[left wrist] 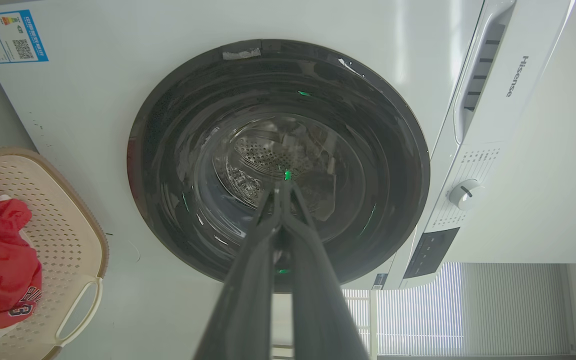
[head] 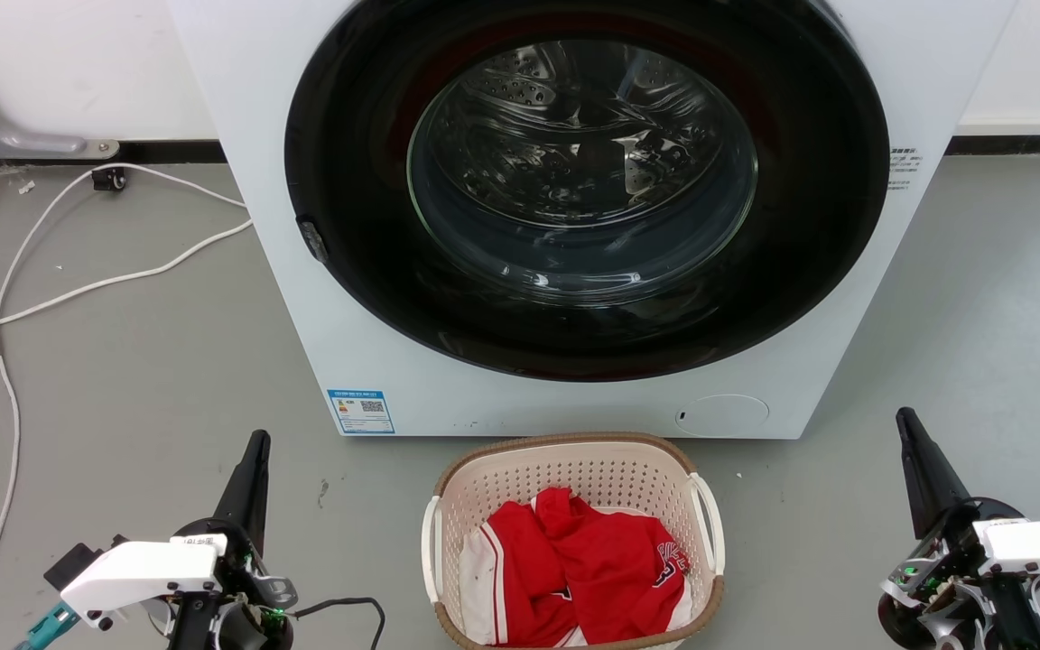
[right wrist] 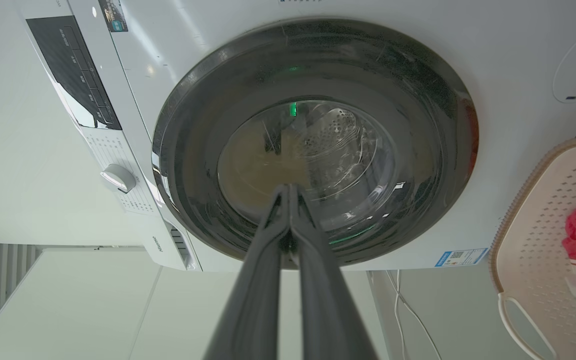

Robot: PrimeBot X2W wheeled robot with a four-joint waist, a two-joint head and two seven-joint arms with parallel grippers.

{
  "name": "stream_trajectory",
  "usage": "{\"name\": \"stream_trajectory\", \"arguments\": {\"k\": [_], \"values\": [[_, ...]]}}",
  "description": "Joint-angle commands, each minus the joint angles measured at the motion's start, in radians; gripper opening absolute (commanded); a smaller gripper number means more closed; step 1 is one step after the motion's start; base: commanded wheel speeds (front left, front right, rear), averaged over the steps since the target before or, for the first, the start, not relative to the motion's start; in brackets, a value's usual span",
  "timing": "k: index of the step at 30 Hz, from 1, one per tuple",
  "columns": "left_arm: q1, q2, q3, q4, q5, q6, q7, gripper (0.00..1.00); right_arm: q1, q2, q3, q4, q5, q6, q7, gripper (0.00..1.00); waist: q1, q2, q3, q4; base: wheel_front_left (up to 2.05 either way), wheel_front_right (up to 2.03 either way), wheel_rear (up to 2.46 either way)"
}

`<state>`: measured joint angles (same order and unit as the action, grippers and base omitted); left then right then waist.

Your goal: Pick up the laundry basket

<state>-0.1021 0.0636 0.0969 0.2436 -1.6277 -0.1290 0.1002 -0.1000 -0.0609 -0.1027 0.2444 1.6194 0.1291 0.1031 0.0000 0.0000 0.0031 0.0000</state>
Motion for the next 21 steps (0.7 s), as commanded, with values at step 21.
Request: {"name": "stream_trajectory", "arguments": {"k": [21], "values": [[-0.009,-0.004,0.007,0.002,0.009,-0.003,0.007,0.0,-0.013,0.006,-0.005,0.001,-0.006,0.003,0.005,0.0,0.0,0.0,0.0,0.0,0.0,0.0,0.0]]}}
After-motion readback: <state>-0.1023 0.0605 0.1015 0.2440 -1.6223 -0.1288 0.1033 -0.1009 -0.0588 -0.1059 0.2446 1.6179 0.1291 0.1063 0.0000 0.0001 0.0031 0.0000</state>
